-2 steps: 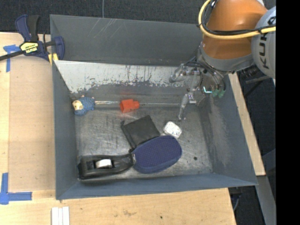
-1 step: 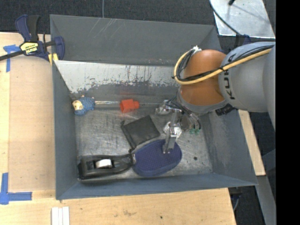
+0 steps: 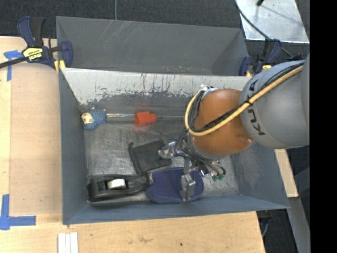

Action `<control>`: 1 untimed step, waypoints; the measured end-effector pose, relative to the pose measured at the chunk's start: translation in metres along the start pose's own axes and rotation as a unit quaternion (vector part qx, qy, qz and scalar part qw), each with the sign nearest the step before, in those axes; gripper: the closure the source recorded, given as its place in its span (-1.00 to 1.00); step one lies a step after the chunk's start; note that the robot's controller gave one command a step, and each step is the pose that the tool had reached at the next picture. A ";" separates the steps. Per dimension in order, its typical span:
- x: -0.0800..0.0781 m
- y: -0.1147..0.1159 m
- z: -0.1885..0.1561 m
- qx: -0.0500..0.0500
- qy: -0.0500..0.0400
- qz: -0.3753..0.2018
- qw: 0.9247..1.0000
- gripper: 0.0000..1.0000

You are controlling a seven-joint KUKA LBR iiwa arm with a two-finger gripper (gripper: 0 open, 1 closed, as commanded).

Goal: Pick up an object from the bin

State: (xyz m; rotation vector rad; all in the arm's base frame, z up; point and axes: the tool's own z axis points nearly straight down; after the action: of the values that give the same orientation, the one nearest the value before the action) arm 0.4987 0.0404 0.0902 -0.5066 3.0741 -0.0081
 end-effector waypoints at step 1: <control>-0.016 -0.008 0.017 -0.004 0.013 0.040 0.999 -1.00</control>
Offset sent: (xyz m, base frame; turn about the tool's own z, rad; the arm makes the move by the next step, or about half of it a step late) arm 0.0165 -0.0015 -0.0202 0.0827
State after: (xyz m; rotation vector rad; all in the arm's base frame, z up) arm 0.5171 0.0381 0.0741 -0.3867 3.1180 -0.0022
